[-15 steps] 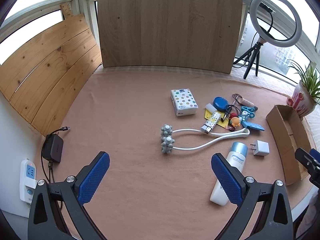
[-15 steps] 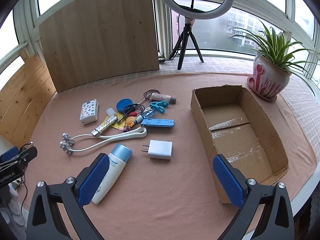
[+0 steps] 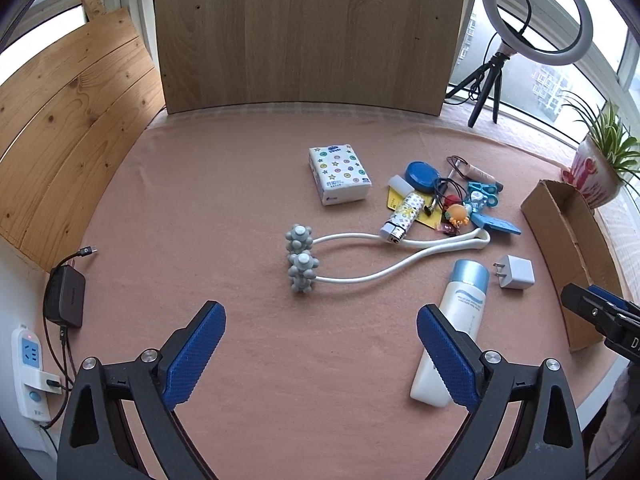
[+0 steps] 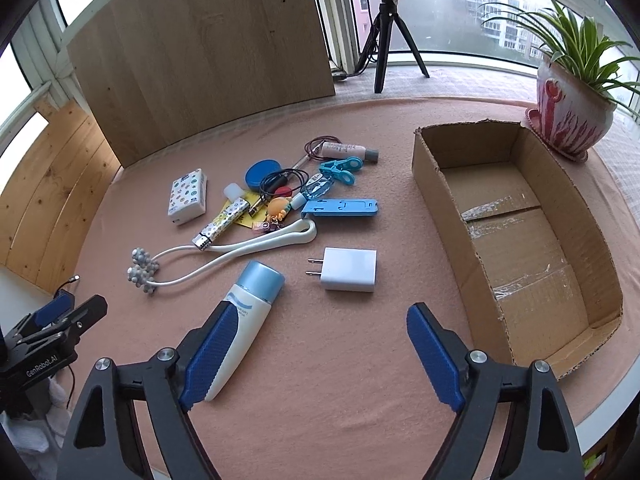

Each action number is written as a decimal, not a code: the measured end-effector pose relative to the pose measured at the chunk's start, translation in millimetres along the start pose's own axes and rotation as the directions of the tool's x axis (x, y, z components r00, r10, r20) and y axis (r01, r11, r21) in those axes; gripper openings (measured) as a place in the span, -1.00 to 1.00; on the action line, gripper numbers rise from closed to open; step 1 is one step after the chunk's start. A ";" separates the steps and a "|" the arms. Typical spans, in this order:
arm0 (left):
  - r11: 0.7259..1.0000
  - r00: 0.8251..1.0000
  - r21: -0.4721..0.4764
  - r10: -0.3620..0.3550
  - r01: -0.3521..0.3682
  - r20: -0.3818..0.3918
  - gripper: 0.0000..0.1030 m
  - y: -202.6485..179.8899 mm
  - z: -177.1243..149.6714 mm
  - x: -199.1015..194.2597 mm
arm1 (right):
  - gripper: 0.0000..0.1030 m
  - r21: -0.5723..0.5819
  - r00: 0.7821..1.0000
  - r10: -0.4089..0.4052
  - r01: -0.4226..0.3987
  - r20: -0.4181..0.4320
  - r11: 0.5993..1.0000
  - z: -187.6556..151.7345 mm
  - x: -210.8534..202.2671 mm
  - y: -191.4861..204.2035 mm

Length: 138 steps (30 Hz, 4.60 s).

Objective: Organize objects
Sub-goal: 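Reach the right gripper to the white AQUA sunscreen bottle and close on it, then lift the sunscreen bottle with the right gripper and carry it toward the cardboard box, then lower the bottle into the box and open the right gripper, then move the left gripper to the grey ball ends of the white neck massager and grasp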

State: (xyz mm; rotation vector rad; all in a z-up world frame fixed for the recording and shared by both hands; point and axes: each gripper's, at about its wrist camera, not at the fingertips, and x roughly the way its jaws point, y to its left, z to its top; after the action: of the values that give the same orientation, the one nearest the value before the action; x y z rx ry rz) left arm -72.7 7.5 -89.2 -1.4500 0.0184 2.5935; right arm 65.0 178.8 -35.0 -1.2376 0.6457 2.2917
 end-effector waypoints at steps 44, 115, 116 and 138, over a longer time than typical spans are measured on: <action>0.896 0.864 0.039 -0.414 0.442 -0.287 -0.08 -84.9 -29.4 91.3 | -0.25 0.245 0.892 0.347 -0.281 -0.290 0.928 -7.2 107.5 23.7; 0.945 0.964 0.192 -0.265 0.266 -0.032 0.00 -268.5 15.7 2.8 | 0.09 0.164 0.981 0.194 -0.195 0.018 0.967 48.0 -34.3 -168.9; 0.950 0.968 0.185 -0.250 0.250 -0.024 0.00 -259.6 16.5 0.5 | 0.09 0.151 0.981 0.194 -0.195 0.016 0.969 48.2 -34.5 -163.4; 0.999 0.999 -0.043 -0.034 0.034 0.000 0.04 -40.8 16.6 -9.6 | 0.09 -0.015 0.986 0.164 -0.164 -0.020 0.986 47.3 -17.4 -60.6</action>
State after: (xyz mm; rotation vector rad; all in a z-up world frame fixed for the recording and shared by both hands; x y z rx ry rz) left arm -75.5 47.9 -69.5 -1.4520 -0.0615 2.5810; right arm 78.9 251.7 -8.4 -1.2561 0.7630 2.4260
